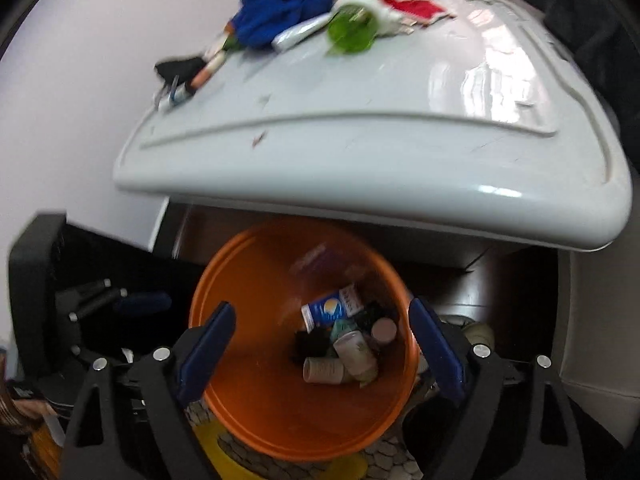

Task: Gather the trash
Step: 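Carry the sock and lotion bottle down and release them into the orange bin, then grasp the small blue-labelled medicine bottle with the left tool, then grasp the yellow-capped green mosquito liquid bottle with the right tool, then carry both bottles down and release them into the orange bin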

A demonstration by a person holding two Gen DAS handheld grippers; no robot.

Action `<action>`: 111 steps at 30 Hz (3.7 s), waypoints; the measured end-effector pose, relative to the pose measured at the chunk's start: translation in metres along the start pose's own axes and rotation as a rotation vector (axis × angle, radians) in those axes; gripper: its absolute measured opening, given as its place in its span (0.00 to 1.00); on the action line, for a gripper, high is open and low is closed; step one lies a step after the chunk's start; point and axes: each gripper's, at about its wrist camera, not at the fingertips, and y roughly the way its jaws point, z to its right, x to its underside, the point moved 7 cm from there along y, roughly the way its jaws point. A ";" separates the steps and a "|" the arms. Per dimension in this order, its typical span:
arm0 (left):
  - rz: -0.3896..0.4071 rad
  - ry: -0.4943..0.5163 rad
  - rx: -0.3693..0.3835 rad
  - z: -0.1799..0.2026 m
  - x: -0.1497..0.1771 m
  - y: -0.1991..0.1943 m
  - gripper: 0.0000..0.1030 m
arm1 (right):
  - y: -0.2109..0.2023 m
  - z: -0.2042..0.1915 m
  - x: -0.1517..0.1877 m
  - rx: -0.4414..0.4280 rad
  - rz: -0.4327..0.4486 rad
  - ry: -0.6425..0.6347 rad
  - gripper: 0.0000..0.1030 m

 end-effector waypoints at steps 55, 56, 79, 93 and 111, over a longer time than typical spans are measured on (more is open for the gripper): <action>0.455 0.120 0.134 -0.044 -0.199 -0.087 0.23 | 0.024 0.012 -0.230 0.155 0.203 -0.002 0.93; 0.451 0.125 0.148 -0.041 -0.199 -0.086 0.23 | 0.031 0.011 -0.233 0.157 0.196 0.001 0.93; 0.414 0.140 0.163 -0.045 -0.189 -0.075 0.23 | 0.065 -0.002 -0.241 0.312 0.177 -0.126 0.72; 0.387 0.259 0.160 -0.010 -0.127 -0.081 0.23 | -0.024 -0.036 -0.119 0.171 0.175 -0.180 0.72; 0.058 0.241 0.153 0.010 0.004 -0.020 0.65 | 0.002 -0.030 0.037 -0.030 -0.094 0.021 0.92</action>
